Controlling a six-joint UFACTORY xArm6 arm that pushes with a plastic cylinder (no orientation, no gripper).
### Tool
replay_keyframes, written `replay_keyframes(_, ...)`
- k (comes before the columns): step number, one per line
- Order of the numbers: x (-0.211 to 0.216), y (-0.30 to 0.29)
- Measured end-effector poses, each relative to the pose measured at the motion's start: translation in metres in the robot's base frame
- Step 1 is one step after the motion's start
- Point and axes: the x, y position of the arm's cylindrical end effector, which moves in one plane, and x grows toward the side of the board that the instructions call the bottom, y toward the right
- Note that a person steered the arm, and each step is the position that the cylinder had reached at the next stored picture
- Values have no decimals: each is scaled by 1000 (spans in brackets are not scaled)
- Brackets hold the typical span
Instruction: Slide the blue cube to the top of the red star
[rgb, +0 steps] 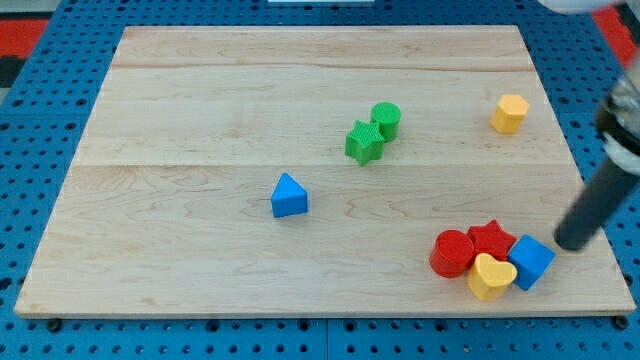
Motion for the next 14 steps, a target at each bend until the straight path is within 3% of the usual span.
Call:
replay_keyframes(1,48,9)
replay_keyframes(3,46,-60)
replay_keyframes(4,42,-60)
replay_keyframes(10,-38,-47)
replay_keyframes(12,-57,3)
replay_keyframes(14,-70,-41)
